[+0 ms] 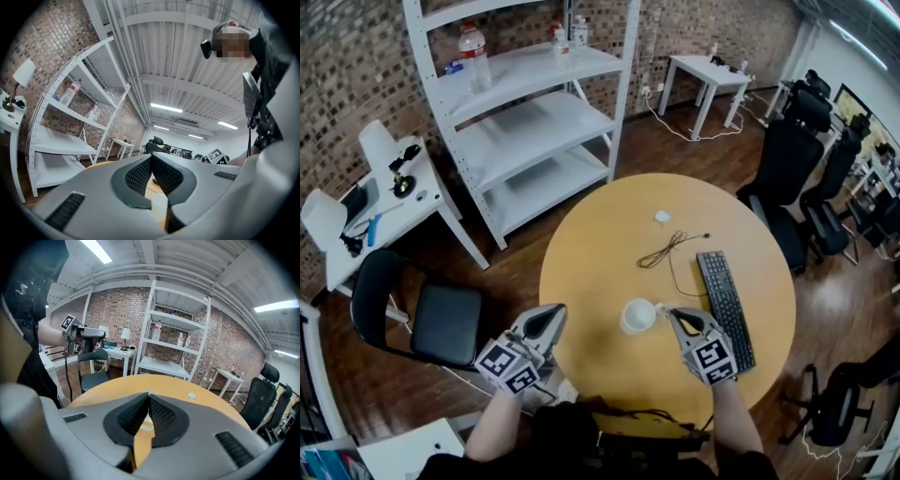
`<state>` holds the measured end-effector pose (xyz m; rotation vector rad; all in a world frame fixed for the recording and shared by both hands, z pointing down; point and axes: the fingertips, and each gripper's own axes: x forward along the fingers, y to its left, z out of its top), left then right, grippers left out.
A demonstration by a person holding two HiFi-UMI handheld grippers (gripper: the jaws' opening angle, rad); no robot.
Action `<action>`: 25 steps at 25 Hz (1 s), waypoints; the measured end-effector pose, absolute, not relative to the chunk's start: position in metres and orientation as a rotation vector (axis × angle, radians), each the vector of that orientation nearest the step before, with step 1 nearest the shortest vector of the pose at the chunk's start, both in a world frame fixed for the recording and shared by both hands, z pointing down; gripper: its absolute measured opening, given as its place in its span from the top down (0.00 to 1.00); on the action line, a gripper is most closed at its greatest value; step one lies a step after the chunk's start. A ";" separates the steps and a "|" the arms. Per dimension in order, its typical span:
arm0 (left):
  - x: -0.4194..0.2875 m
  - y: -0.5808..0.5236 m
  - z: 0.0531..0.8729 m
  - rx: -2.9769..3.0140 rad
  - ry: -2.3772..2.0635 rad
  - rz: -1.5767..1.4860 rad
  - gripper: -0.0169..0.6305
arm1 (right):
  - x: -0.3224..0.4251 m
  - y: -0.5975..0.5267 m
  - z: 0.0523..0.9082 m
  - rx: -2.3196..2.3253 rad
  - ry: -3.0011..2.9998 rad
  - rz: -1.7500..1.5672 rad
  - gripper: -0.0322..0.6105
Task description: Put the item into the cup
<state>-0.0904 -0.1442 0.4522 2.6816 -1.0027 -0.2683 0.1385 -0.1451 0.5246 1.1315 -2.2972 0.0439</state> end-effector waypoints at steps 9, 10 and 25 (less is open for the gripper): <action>-0.154 -0.136 0.457 2.579 -1.187 -0.315 0.97 | 0.105 -0.169 0.542 1.059 -2.299 0.113 0.91; -0.163 -0.132 0.461 2.561 -1.208 -0.314 0.97 | 0.103 -0.170 0.547 1.062 -2.305 0.136 0.91; -0.165 -0.122 0.466 2.573 -1.155 -0.281 0.97 | 0.102 -0.158 0.530 1.185 -2.392 0.197 0.83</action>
